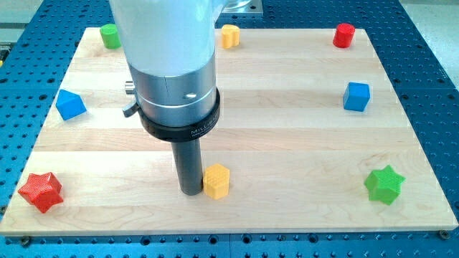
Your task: Move the heart vertically to the hexagon
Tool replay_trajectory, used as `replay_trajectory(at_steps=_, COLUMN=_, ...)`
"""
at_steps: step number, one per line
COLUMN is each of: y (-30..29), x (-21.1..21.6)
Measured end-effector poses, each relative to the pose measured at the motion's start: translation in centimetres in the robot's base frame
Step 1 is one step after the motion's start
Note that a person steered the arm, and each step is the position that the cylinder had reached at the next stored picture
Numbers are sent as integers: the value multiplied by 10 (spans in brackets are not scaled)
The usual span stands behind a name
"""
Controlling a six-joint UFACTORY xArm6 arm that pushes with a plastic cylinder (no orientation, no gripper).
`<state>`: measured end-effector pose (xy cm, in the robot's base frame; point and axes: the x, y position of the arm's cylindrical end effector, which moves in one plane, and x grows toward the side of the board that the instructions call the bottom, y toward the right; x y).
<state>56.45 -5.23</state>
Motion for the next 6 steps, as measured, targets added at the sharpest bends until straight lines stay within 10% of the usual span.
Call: replay_trajectory(at_steps=6, y=67, x=-125)
